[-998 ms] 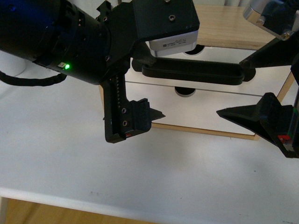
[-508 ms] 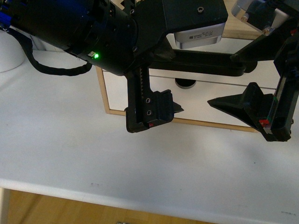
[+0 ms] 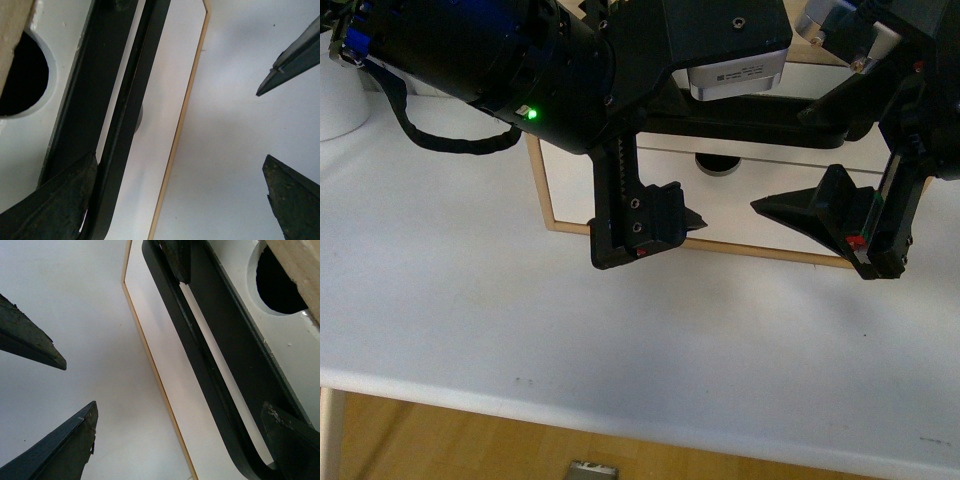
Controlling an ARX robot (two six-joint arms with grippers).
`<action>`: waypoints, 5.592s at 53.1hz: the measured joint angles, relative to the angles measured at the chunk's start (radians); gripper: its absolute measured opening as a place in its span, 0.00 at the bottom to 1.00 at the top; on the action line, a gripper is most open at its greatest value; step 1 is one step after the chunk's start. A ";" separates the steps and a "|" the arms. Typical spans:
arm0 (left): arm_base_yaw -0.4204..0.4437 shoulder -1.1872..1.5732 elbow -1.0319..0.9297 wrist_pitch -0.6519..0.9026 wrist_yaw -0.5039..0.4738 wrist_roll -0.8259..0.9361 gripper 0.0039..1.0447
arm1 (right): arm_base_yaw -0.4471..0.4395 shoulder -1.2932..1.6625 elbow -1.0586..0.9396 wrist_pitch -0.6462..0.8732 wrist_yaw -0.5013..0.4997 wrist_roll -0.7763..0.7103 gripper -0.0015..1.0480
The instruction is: Pull drawer
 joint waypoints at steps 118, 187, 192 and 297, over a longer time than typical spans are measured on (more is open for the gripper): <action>-0.043 -0.270 -0.195 -0.217 -0.046 0.043 0.95 | -0.003 -0.252 -0.109 -0.413 -0.155 -0.191 0.91; 0.055 -1.490 -1.037 0.219 -0.872 -0.813 0.95 | -0.140 -1.427 -0.672 -0.131 0.385 0.547 0.91; 0.049 -1.527 -1.038 0.205 -0.869 -0.914 0.95 | -0.147 -1.437 -0.674 -0.131 0.385 0.577 0.91; 0.439 -1.847 -1.113 -0.010 -0.400 -1.060 0.95 | -0.214 -1.667 -0.836 -0.179 0.517 0.768 0.91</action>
